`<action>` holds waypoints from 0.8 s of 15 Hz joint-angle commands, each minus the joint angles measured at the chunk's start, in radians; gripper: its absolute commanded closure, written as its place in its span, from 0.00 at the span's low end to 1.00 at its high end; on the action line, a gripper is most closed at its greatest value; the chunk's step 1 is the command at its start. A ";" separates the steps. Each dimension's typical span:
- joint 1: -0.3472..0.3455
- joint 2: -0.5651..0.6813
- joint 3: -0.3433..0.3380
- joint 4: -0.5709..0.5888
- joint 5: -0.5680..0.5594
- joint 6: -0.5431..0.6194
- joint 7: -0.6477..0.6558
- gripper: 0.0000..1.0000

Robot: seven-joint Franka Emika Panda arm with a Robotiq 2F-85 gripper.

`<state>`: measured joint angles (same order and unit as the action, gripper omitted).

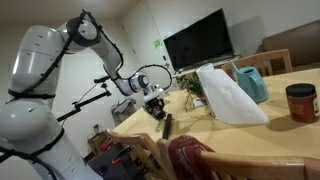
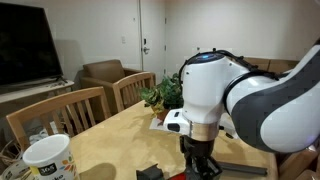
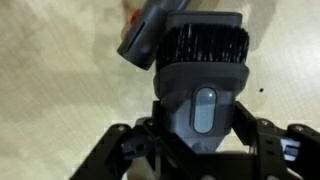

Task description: Move the grey gadget to the right

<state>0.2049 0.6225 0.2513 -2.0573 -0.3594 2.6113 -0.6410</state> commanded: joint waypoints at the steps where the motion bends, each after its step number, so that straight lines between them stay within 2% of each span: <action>1: -0.001 -0.014 0.010 0.015 0.008 -0.057 -0.009 0.57; 12: 0.007 -0.012 0.003 0.040 -0.013 -0.093 -0.021 0.57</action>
<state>0.2051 0.6225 0.2594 -2.0378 -0.3625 2.5645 -0.6463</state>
